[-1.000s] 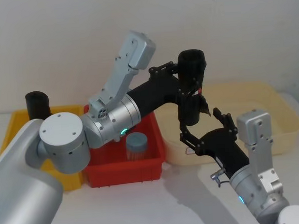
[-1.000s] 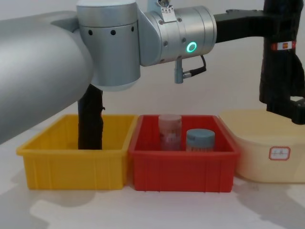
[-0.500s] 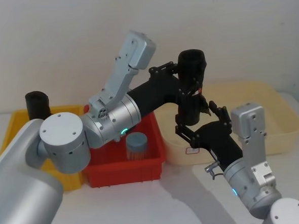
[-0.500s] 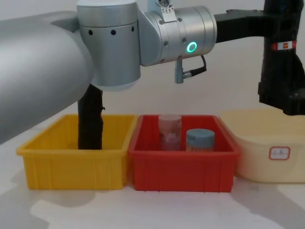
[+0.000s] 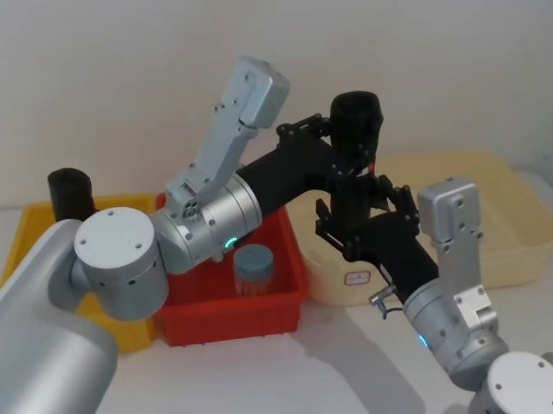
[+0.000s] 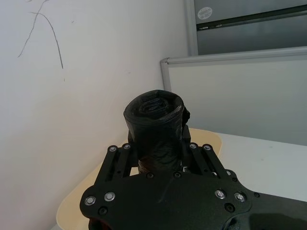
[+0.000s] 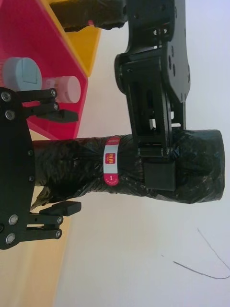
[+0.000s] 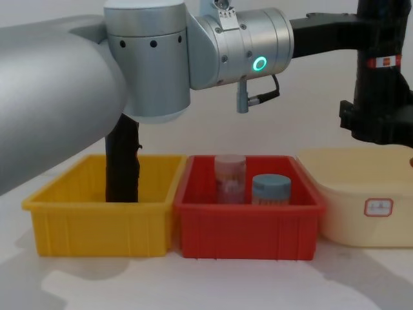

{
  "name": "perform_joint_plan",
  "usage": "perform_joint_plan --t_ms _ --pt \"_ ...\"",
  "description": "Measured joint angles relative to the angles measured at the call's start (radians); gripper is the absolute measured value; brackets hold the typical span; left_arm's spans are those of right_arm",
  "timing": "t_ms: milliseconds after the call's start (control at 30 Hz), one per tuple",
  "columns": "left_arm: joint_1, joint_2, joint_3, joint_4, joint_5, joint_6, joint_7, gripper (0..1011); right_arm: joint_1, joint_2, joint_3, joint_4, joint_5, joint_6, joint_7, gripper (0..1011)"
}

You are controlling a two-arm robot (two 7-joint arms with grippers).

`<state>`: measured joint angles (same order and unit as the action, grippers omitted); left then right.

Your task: Pick up the garbage bag with the one hand and transfer it to the other hand.

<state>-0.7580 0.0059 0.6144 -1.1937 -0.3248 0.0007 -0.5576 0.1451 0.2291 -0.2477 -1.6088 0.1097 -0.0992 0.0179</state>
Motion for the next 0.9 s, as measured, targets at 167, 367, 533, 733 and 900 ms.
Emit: perform_joint_plan --t_ms 167,367,533,733,900 --pt "0.000 0.000 0.000 0.000 0.000 0.000 0.000 452 0.011 -0.010 0.000 0.008 -0.001 0.005 0.006 1001" --pt "0.000 0.000 0.000 0.000 0.000 0.000 0.000 452 0.020 -0.016 -0.001 0.014 -0.001 0.010 0.009 1001" --pt "0.000 0.000 0.000 0.000 0.000 0.000 0.000 452 0.024 -0.021 -0.001 0.018 -0.002 0.012 0.012 1000" --pt "0.000 0.000 0.000 0.000 0.000 0.000 0.000 452 0.028 -0.024 -0.001 0.021 -0.002 0.015 0.013 878" --pt "0.000 0.000 0.000 0.000 0.000 0.000 0.000 452 0.029 -0.025 -0.001 0.022 -0.002 0.015 0.014 738"
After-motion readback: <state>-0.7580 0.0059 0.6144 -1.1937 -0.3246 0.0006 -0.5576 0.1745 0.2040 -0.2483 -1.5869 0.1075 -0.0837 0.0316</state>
